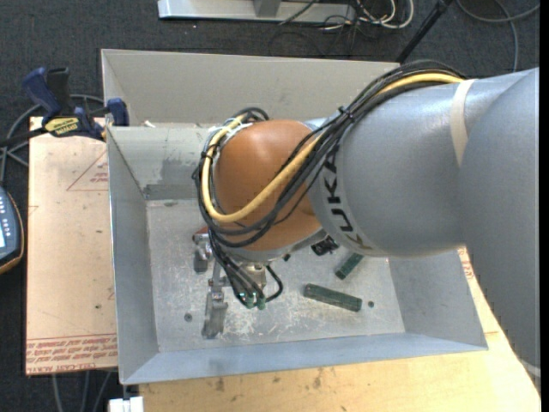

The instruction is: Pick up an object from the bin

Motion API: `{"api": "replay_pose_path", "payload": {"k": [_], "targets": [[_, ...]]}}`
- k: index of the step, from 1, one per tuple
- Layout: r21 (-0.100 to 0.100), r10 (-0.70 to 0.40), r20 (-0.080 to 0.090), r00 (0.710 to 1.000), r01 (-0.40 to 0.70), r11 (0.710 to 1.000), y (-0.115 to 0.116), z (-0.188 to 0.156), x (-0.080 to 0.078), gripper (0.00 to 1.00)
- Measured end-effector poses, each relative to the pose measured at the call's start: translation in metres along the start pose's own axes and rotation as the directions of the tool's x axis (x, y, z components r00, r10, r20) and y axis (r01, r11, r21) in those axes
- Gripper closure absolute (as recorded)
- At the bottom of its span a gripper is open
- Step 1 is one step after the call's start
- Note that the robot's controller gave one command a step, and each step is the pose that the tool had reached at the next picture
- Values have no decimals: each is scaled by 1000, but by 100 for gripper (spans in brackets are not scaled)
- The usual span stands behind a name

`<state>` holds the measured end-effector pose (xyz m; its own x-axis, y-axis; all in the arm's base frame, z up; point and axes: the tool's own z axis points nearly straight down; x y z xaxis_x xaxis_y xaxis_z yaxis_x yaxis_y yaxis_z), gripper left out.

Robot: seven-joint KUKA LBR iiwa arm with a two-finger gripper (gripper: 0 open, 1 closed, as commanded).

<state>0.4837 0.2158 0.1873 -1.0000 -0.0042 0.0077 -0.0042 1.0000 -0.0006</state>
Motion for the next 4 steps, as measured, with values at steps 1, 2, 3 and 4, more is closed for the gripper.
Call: {"api": "replay_pose_path", "payload": {"k": [1, 2, 3, 4], "targets": [[1, -172, 9, 985, 172, 985, -7, 37, -52, 0], [2, -378, 5, 926, 378, 926, -70, 83, -31, 0], [4, -582, 13, 813, 582, 813, -45, 115, -109, 0], [8, -544, 17, 839, 544, 839, -123, 114, -148, 0]]}}
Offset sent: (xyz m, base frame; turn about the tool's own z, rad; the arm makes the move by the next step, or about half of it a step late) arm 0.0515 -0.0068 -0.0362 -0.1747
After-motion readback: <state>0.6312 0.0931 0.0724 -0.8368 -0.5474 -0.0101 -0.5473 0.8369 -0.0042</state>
